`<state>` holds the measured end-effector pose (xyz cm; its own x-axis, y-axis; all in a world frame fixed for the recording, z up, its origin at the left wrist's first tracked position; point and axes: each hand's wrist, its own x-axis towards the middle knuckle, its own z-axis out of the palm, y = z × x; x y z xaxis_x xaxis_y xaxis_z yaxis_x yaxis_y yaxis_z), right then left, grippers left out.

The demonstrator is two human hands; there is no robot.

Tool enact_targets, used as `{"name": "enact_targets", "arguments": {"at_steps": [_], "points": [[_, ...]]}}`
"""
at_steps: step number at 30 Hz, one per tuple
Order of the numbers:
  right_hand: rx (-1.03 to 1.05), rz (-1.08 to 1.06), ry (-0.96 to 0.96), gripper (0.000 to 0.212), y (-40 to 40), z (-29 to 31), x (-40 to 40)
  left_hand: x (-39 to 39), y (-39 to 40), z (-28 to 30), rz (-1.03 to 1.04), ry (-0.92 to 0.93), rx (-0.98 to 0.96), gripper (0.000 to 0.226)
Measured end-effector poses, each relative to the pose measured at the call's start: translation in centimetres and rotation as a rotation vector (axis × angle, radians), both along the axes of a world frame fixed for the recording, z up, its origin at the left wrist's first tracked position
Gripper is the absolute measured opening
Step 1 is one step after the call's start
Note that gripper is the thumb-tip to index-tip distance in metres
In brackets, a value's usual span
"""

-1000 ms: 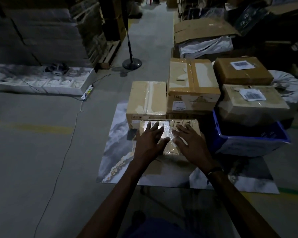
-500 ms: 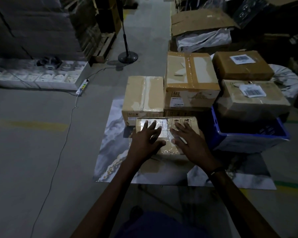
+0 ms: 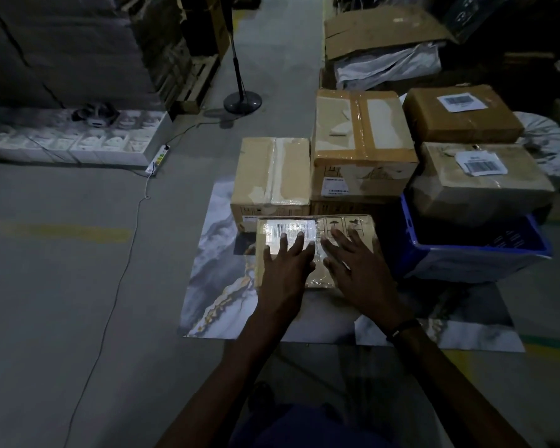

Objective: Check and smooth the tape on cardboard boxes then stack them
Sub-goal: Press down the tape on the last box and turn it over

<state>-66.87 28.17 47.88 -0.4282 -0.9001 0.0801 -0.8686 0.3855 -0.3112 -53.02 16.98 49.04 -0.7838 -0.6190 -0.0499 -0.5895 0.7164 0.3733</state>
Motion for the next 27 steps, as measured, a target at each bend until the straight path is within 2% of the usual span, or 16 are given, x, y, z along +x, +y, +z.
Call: {"name": "enact_targets", "arguments": {"at_steps": [6,10,16,18,20,23,27], "points": [[-0.029,0.007,0.009,0.055,-0.2,-0.5,-0.1,-0.1,-0.4,0.7,-0.021,-0.056,0.000,0.041],[-0.161,-0.021,-0.010,0.046,-0.1,-1.1,0.0,0.1,-0.6,0.9,-0.012,0.030,-0.003,0.016],[-0.154,-0.014,-0.021,0.046,-0.3,-1.2,-0.2,-0.2,-1.0,-0.1,-0.041,-0.080,-0.095,0.025],[-0.132,-0.003,-0.100,0.046,-0.2,-0.9,-0.4,0.5,-1.2,-0.2,-0.073,-0.013,-0.077,0.028],[-0.109,0.013,-0.159,0.050,0.0,-0.7,-0.8,1.5,-1.3,-0.1,-0.078,0.105,0.043,0.033],[-0.104,0.017,-0.173,0.052,0.1,-0.5,-0.8,2.2,-1.3,-0.2,-0.029,0.196,0.193,0.038],[-0.093,0.023,-0.161,0.052,0.0,-0.5,-0.7,2.0,-0.6,-0.3,0.060,0.292,0.225,0.030]]}}
